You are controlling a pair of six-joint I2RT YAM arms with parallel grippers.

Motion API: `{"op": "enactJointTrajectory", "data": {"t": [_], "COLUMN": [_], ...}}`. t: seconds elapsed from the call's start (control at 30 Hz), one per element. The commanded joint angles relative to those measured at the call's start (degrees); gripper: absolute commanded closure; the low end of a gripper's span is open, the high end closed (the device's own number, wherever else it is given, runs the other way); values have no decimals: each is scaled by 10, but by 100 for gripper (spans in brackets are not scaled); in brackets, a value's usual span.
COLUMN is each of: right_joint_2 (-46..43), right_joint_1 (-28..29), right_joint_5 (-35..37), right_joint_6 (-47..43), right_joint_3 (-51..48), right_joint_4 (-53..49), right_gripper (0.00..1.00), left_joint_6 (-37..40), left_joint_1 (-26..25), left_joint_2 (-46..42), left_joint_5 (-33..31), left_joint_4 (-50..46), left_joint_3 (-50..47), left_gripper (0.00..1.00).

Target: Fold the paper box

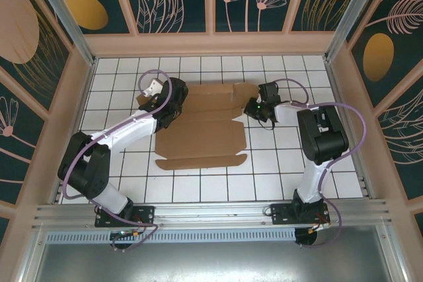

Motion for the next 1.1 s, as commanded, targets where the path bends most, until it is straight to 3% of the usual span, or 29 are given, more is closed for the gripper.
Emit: {"op": "enactJointTrajectory", "data": {"t": [0.0,0.37,0.7,0.9,1.0,1.07], "right_joint_2": [4,-1,43,-91,-172,-256], "right_joint_1": [9,43,69,47,30,24], "right_joint_5": [-72,-125,-82,-125,-106,-81], "right_joint_6": [37,72,72,0,-54,-74], "right_joint_3": [-4,-27,-14,-62,-83,-136], "right_joint_4": [49,95,64,90,60,100], "right_gripper": [93,92,89,81,82,83], "left_joint_6": [18,9,7,6,9,9], "left_joint_1": [-2,-2,-2,-2,0,2], "left_joint_2": [12,7,2,-8,0,10], "left_joint_5": [14,19,23,2,-5,-2], "left_joint_4": [-53,-42,-42,-53,-73,-85], "left_joint_3": [1,-16,-21,-20,2,16], "left_gripper": [100,100,100,100,100,100]}}
